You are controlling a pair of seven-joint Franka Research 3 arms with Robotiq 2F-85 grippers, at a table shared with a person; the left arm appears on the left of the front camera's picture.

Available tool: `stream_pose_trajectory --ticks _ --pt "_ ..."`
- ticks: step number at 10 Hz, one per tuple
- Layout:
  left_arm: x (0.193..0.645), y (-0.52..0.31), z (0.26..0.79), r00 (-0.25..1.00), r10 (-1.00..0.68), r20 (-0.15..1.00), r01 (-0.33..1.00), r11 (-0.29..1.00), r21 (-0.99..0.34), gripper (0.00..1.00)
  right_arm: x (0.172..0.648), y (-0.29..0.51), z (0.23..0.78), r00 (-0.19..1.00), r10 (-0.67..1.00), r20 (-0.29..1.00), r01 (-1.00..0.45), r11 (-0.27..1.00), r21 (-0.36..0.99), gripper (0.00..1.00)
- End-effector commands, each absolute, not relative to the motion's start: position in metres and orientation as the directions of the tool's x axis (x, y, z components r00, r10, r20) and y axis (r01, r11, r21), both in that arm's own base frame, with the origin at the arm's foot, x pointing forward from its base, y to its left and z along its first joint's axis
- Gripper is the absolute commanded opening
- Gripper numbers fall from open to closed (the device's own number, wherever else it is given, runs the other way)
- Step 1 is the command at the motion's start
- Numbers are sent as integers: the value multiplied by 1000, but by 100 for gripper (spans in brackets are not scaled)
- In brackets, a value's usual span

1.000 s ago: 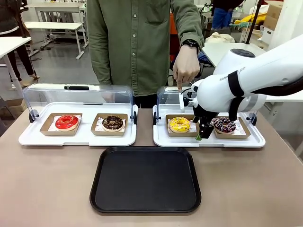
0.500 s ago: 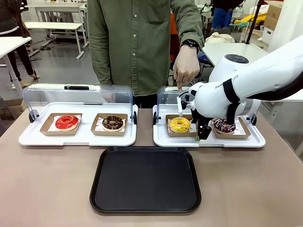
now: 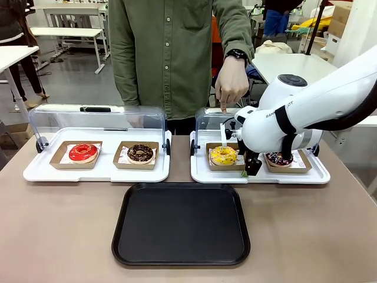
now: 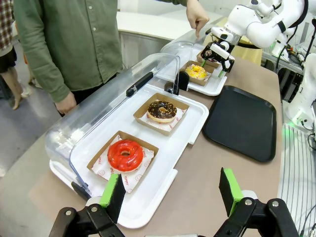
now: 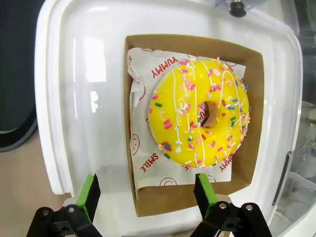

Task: Move the third donut from the left to the tray.
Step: Pick up the Paper togo box containing the Donut indicated by the person and place it on the Handle tray.

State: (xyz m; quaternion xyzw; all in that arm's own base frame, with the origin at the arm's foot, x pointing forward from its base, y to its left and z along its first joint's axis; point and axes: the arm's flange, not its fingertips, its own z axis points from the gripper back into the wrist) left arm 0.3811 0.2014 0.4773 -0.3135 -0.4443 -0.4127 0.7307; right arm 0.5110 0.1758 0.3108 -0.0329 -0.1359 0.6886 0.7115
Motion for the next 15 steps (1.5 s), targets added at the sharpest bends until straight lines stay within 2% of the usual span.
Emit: stream_pose_trajectory --ticks 1,2,3,4,5,13,14,15 --pt "379 201 479 252 -325 912 888 452 -85 100 514 180 312 50 990 132 -965 82 -249 43" --pt "379 201 479 252 -325 912 888 452 -85 100 513 179 313 55 991 125 -967 84 -242 43" --pt "379 201 479 252 -325 912 888 452 -85 100 513 179 314 61 990 125 -967 89 -237 0" --pt "379 201 479 252 -325 912 888 452 -85 100 513 179 314 64 990 127 -969 92 -228 41" --pt "379 201 479 252 -325 912 888 452 -85 100 512 179 314 67 990 125 -970 94 -225 0" --pt "379 201 479 252 -325 912 888 452 -85 100 512 175 314 72 990 123 -975 96 -200 0" --pt "379 201 479 252 -325 912 888 452 -85 100 513 174 315 72 983 167 -967 110 -232 0" --pt "379 201 479 252 -325 912 888 452 -85 100 509 173 308 52 989 139 -976 80 -201 0"
